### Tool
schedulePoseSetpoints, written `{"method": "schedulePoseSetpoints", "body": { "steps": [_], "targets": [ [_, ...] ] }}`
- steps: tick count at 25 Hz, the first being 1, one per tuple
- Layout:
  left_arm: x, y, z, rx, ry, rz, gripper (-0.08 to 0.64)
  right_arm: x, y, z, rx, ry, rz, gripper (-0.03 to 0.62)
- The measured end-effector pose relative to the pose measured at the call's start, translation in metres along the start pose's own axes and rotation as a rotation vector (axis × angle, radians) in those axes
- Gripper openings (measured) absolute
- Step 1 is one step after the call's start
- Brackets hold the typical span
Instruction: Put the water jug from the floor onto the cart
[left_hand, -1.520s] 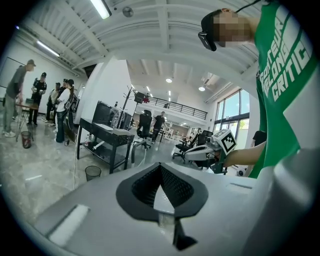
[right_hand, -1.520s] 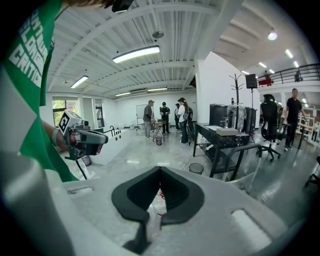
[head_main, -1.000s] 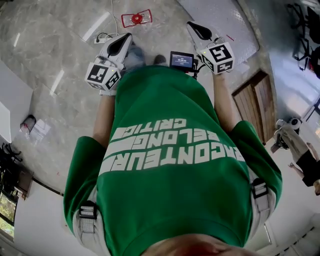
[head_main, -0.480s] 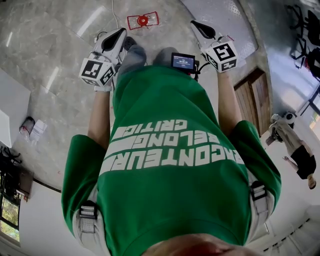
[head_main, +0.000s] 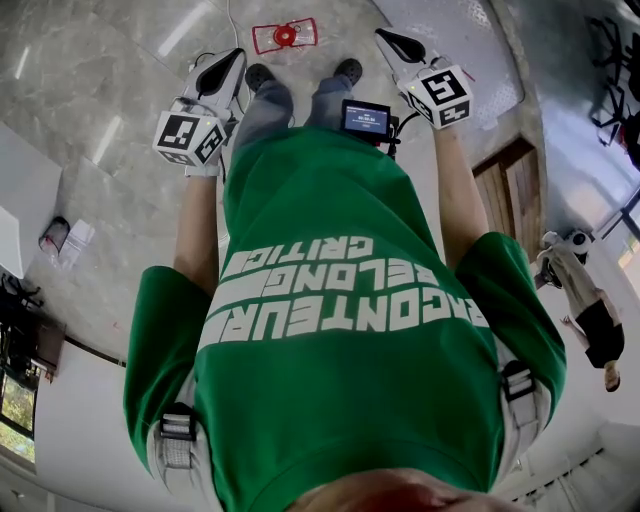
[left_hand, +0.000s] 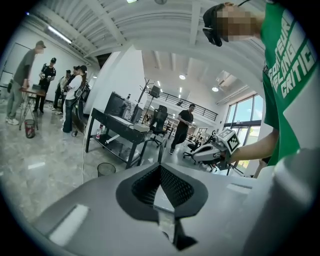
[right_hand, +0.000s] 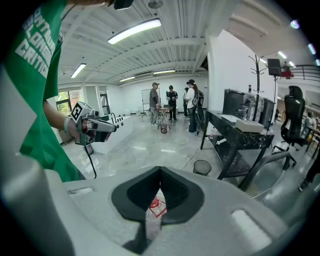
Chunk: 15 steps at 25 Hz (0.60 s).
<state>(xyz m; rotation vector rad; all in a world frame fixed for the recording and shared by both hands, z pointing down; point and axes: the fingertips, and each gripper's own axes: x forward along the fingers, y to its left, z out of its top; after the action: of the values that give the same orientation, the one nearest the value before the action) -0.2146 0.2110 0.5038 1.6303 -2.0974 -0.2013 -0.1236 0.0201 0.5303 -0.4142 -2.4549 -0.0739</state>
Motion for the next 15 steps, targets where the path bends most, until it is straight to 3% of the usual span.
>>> {"method": "schedulePoseSetpoints", "body": {
  "steps": [7, 15],
  "targets": [
    [0.023, 0.004, -0.020, 0.004, 0.054, 0.018, 0.015, 0.022, -0.019, -0.020, 0.018, 0.018, 0.037, -0.008],
    [0.055, 0.027, -0.069, -0.039, 0.118, 0.040, 0.015, 0.071, -0.031, -0.068, 0.011, 0.091, 0.062, -0.008]
  ]
}}
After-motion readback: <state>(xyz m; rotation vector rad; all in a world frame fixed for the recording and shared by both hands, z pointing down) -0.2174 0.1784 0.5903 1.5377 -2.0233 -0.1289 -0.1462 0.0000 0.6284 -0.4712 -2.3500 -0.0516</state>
